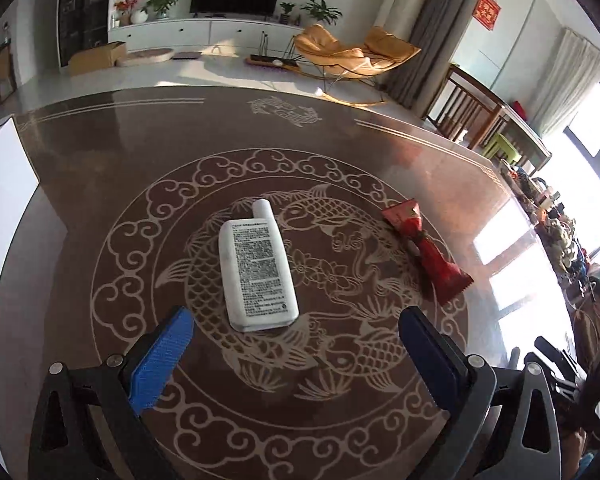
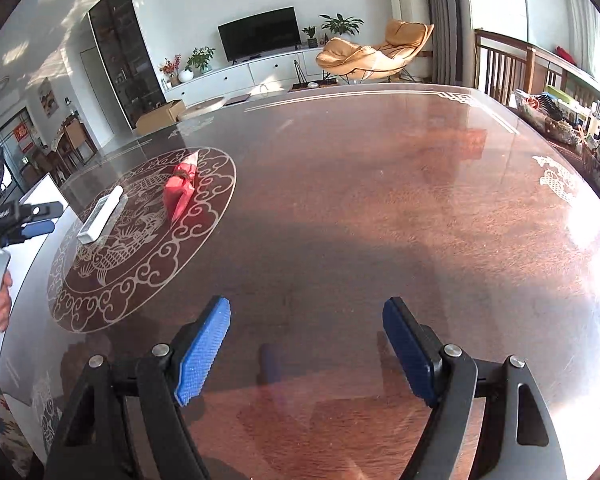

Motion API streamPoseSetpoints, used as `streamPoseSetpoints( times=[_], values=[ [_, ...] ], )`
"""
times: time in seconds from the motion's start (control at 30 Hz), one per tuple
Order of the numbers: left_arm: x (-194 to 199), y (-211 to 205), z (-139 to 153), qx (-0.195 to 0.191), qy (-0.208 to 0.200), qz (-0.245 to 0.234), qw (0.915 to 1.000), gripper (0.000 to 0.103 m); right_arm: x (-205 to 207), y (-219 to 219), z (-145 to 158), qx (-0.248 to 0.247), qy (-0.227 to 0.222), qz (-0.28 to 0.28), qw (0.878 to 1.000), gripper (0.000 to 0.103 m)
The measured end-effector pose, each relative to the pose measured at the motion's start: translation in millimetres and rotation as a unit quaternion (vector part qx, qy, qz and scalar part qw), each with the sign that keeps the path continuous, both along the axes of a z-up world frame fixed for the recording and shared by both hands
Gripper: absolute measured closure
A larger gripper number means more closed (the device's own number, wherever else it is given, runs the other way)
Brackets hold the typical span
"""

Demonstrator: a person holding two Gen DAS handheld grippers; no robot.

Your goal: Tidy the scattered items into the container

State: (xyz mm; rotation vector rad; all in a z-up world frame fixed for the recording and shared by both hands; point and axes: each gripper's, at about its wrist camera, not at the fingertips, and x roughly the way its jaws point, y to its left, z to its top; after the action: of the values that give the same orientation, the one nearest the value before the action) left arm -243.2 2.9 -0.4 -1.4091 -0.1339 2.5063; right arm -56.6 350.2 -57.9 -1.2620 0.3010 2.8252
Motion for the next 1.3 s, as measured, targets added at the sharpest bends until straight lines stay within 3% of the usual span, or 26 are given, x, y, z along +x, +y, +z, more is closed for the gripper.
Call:
streamPoseSetpoints(
  times=[0.17,0.27,0.3,0.37,0.53,0.67,0.73,0.77,0.8,0.83,0.93,1.03,1.17,1.2,1.27,1.3],
  values=[
    [-44.2,18.2,-47.0,-0.055,-0.044,0.045,0.9965,0.000,12.1,-11.5,0.4,0.007,0.016,0.018,1.000,0.023],
    [-47.8,28.6,-54.0,-0.097,-0.032,0.044,0.9938,0.000,4.7,-16.1,5.6,0.016,0.021,0.042,0.999,0.023],
    [-45.8,29.6,-53.5,-0.105,-0.019,0.044,0.9933,0.005,-2.9,-18.0,7.3,0.010,0.022,0.054,0.998,0.023],
    [-40.4,28.1,-48.7,-0.106,0.007,0.044,0.9934,0.050,-26.3,-25.0,14.0,-0.006,0.026,0.081,0.996,0.023],
    [-35.1,23.9,-44.1,-0.103,0.012,0.034,0.9940,0.052,-117.8,-75.9,20.7,-0.019,0.028,0.160,0.987,0.023],
    [-29.7,25.6,-42.3,-0.103,0.016,0.026,0.9942,0.052,-191.6,-108.8,-0.7,0.019,-0.012,0.158,0.987,0.023],
    [-25.0,25.0,-42.6,-0.103,0.020,0.020,0.9943,0.052,-209.8,-117.8,-12.0,0.037,-0.028,0.163,0.986,0.025],
    [-20.5,23.8,-42.4,-0.102,0.022,0.017,0.9944,0.052,-210.7,-122.9,-13.8,0.054,-0.024,0.167,0.984,0.046],
    [-15.4,22.2,-42.6,-0.102,0.025,0.014,0.9944,0.052,-207.6,-128.7,-14.3,0.077,-0.021,0.175,0.981,0.074],
    [-9.6,19.6,-43.0,-0.101,0.029,0.012,0.9944,0.052,-202.4,-132.9,-14.1,0.098,-0.022,0.179,0.979,0.084],
    [20.8,6.8,-42.8,-0.092,0.038,0.005,0.9951,0.052,-171.4,-132.9,-13.7,0.086,-0.034,0.196,0.976,0.084],
    [64.9,-13.2,-42.0,-0.079,0.040,0.002,0.9960,0.052,-111.0,-130.3,-14.0,0.099,-0.036,0.207,0.973,0.084],
    [108.6,-36.2,-42.9,-0.067,0.050,0.019,0.9963,0.051,-39.0,-119.1,-17.6,0.110,-0.011,0.192,0.975,0.081],
    [113.0,-37.8,-43.6,-0.068,0.053,0.022,0.9960,0.051,-32.5,-116.6,-17.3,0.112,-0.009,0.185,0.976,0.078],
    [116.2,-38.6,-45.2,-0.069,0.056,0.024,0.9957,0.048,-31.4,-113.5,-18.1,0.107,-0.015,0.176,0.979,0.057],
    [116.5,-38.7,-46.1,-0.070,0.056,0.024,0.9957,0.046,-32.8,-111.5,-18.0,0.103,-0.016,0.169,0.980,0.053]
  ],
)
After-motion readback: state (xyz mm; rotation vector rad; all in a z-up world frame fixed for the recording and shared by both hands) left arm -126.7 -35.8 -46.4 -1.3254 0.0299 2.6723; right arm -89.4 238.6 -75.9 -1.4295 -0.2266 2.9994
